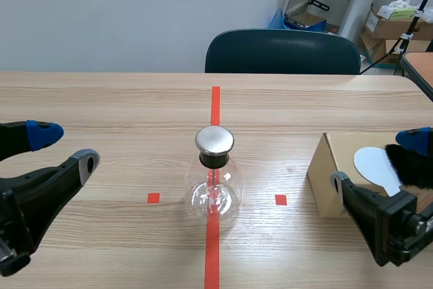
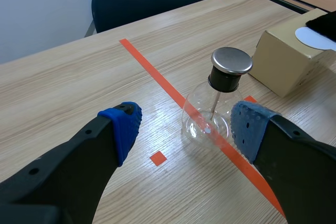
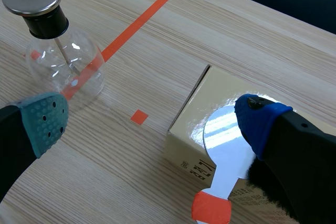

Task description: Do the electroscope experiment

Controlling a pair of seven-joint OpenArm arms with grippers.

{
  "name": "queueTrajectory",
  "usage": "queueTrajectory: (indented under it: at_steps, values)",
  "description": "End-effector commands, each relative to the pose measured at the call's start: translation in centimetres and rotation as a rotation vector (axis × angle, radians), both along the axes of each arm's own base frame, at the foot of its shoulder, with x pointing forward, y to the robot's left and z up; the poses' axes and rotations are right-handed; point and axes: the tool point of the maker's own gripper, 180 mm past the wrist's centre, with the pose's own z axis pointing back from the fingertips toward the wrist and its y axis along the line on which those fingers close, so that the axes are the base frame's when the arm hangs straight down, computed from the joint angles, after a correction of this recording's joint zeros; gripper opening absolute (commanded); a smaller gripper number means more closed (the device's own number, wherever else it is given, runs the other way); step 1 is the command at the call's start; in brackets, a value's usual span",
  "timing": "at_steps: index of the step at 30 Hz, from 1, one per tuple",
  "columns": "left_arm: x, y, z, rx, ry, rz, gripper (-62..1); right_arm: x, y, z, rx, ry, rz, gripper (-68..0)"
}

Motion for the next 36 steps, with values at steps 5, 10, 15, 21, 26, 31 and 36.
queueTrajectory:
  at_steps: [5, 10, 15, 21, 26, 31, 36]
  values:
    - [-0.1, -0.1, 0.0, 0.033, -0.018, -0.014, -22.1, 0.5, 0.3, 1.2, 0.010, -0.042, 0.012, 0.4]
    - [-0.2, -0.2, -0.2, 0.070, -0.015, -0.052, -21.6, 0.1, 0.3, 0.5, -0.069, -0.039, 0.042, 0.4]
    - [-0.5, -0.5, 0.0, 0.099, -0.016, -0.133, -14.0, -2.0, 1.9, 0.6, -0.195, -0.103, 0.163, 0.4]
    - [-2.5, -2.3, -0.1, 0.059, 0.055, -0.308, -14.0, -6.5, 3.6, -0.5, -0.427, -0.182, 0.349, 0.4]
    - [-4.2, -3.7, -0.4, 0.048, 0.081, -0.419, -14.0, -9.3, 3.1, -1.8, -0.668, -0.258, 0.396, 0.4]
    - [-6.4, -4.9, -0.9, 0.021, 0.125, -0.519, -14.0, -10.4, 1.3, -2.7, -0.903, -0.328, 0.365, 0.4]
    - [-7.7, -4.8, -1.7, 0.046, 0.177, -0.579, -14.0, -11.0, -1.0, -3.7, -1.085, -0.395, 0.329, 0.4]
